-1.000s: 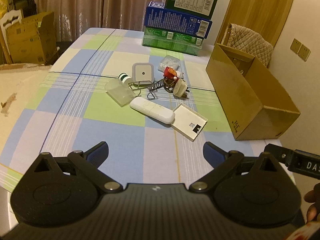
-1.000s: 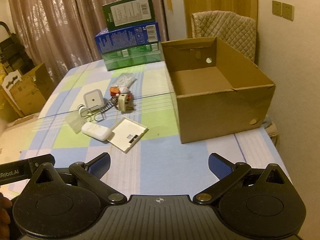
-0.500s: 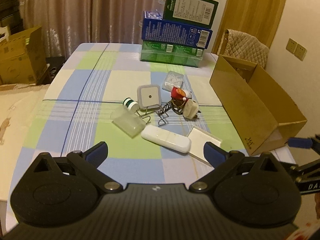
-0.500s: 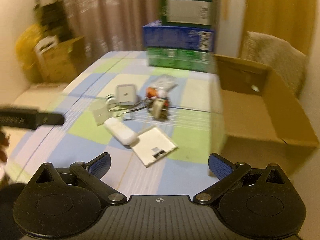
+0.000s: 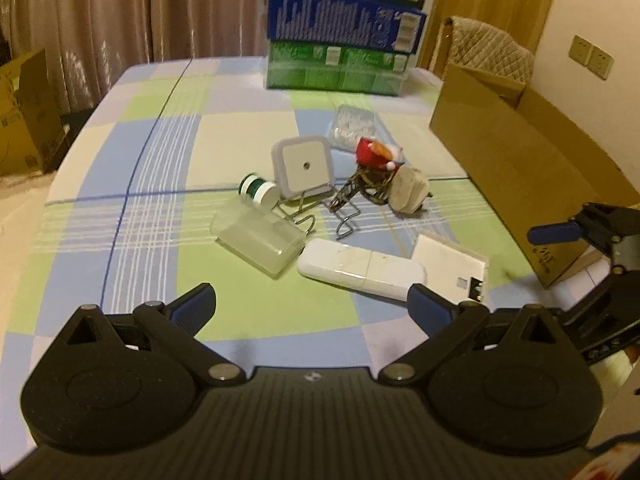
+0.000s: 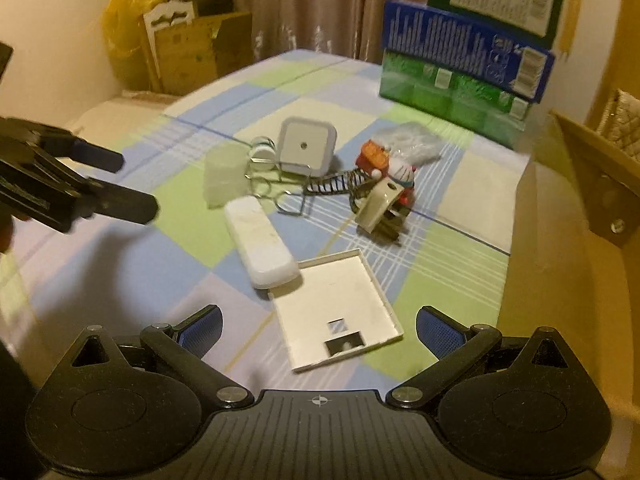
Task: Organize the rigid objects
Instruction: 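Reach the right tool to the white square lid and close on it, then close the left tool on the white oblong stick while the right tool holds the lid, then lift the white stick with the left tool while the right tool keeps the lid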
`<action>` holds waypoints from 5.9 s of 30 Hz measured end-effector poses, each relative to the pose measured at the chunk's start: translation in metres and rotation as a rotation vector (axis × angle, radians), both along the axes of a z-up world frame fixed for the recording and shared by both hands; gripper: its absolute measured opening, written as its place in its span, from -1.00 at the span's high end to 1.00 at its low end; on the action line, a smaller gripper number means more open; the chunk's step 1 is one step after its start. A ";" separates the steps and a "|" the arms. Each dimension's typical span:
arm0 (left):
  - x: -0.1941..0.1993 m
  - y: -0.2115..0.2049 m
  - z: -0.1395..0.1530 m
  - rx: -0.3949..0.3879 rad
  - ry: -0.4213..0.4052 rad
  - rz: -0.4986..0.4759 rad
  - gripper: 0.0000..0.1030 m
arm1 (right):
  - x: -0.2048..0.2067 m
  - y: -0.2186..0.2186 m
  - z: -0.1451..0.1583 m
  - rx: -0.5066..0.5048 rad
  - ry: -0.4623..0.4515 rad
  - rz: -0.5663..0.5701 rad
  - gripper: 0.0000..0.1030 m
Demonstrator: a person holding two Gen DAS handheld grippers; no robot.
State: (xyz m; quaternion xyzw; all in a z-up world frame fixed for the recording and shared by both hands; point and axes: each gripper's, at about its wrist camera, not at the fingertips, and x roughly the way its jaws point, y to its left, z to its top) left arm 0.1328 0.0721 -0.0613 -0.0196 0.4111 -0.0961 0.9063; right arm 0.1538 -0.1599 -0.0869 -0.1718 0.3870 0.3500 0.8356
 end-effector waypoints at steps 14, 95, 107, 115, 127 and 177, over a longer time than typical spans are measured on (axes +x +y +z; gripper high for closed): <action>0.017 0.008 -0.026 -0.076 0.054 0.028 -0.95 | 0.047 0.012 -0.055 -0.035 0.074 0.053 -0.96; 0.065 -0.057 -0.062 0.176 0.078 -0.415 0.13 | 0.017 -0.008 -0.048 -0.019 0.061 -0.152 -0.80; 0.057 -0.058 -0.061 0.188 0.063 -0.361 0.31 | 0.021 -0.004 -0.046 -0.013 0.050 -0.165 -0.65; 0.055 -0.052 -0.058 0.171 0.092 -0.295 0.32 | 0.014 -0.005 -0.034 -0.007 0.006 -0.178 -0.64; 0.050 -0.044 -0.026 0.138 0.083 -0.235 0.33 | 0.008 -0.001 0.004 0.033 -0.038 -0.179 -0.64; 0.021 -0.043 0.000 0.123 0.030 -0.123 0.48 | -0.004 -0.019 0.044 0.087 -0.085 -0.205 -0.64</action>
